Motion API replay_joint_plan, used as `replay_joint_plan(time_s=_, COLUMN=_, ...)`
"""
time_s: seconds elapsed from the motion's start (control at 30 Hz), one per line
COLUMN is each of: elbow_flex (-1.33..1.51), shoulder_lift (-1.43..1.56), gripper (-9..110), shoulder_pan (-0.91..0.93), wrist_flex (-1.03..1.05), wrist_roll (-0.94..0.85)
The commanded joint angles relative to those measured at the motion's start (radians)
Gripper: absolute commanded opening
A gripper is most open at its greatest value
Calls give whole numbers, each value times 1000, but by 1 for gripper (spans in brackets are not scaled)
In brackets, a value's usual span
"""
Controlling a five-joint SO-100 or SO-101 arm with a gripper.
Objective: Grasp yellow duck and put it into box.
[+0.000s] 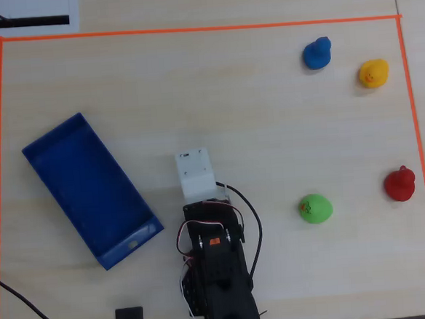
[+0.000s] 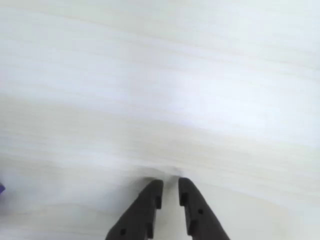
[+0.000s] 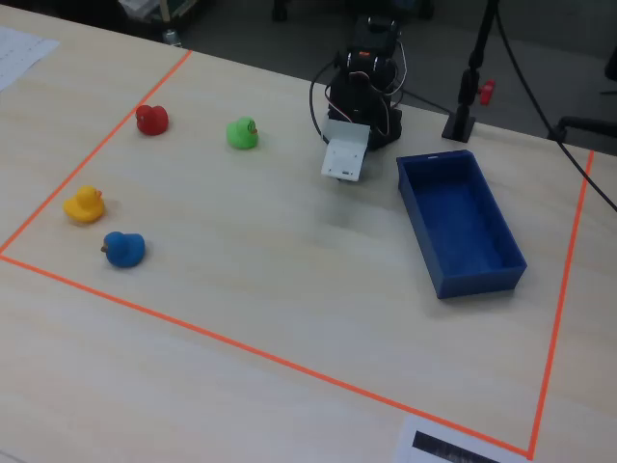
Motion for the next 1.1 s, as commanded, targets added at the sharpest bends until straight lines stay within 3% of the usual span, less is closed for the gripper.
replay_joint_plan(time_s=0.0, elbow_flex=3, shoulder_lift=0, gripper=1, shoulder_pan=5, wrist_flex=21, wrist_roll=0)
replay_joint_plan(time_s=0.93, elbow_flex=3, shoulder_lift=0, gripper=0, shoulder_pan=-17, wrist_flex=21, wrist_roll=-9)
replay_joint_plan(time_s=1.07, elbow_flex=3, shoulder_lift=0, gripper=0, shoulder_pan=9, wrist_flex=-120, wrist_roll=-14)
